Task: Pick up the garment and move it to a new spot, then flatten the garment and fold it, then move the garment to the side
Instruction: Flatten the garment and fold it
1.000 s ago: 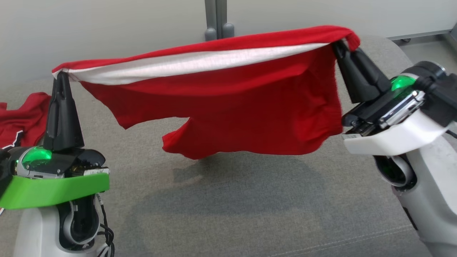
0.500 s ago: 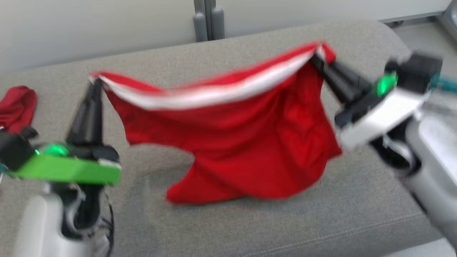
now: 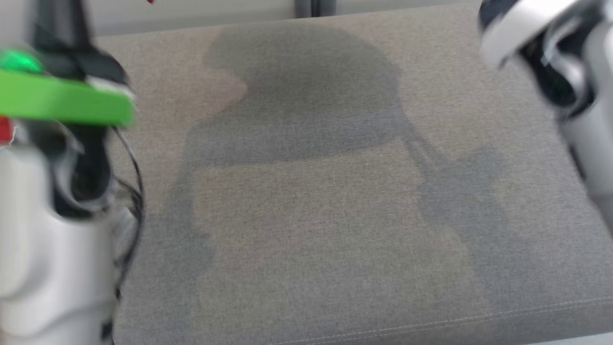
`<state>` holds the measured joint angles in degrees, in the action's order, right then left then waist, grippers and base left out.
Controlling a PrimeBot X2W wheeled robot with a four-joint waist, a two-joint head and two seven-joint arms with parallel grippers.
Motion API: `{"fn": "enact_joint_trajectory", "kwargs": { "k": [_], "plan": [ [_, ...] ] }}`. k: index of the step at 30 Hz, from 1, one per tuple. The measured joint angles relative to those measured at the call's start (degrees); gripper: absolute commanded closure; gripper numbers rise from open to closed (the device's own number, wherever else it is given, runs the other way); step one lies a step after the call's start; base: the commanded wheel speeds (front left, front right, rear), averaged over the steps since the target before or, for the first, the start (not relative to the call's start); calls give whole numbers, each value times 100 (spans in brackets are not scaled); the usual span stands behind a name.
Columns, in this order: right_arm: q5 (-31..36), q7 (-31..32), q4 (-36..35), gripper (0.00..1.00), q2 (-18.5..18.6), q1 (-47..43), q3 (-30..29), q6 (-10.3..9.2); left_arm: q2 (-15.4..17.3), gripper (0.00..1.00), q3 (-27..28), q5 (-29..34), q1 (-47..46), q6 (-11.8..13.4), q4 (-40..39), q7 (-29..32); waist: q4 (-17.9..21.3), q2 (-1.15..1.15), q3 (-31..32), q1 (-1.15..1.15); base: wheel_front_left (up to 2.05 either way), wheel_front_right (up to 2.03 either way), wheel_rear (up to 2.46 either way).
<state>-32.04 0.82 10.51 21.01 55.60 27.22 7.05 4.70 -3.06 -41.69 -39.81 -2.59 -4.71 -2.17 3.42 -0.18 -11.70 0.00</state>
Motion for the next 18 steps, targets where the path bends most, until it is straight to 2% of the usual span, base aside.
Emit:
{"fn": "enact_joint_trajectory", "kwargs": {
  "k": [4,8,13,18],
  "plan": [
    [-122,490,768,100,193,-1122,721,3,-51,100,-534,-36,1329,-101,633,287,-146,0,-151,0,0,0,0],
    [-298,630,1234,100,218,-1963,1316,8,-160,100,-811,-85,2584,-115,1226,332,-230,0,-338,0,0,0,0],
    [-672,332,1371,100,-33,-2196,1494,9,-194,100,-823,-210,2864,-202,1543,22,-288,0,-543,0,0,0,0],
    [-734,-66,1214,100,-82,-2197,1916,9,-189,100,-895,-183,2864,-299,1702,-256,-323,0,-523,0,0,0,0]
  ]
}}
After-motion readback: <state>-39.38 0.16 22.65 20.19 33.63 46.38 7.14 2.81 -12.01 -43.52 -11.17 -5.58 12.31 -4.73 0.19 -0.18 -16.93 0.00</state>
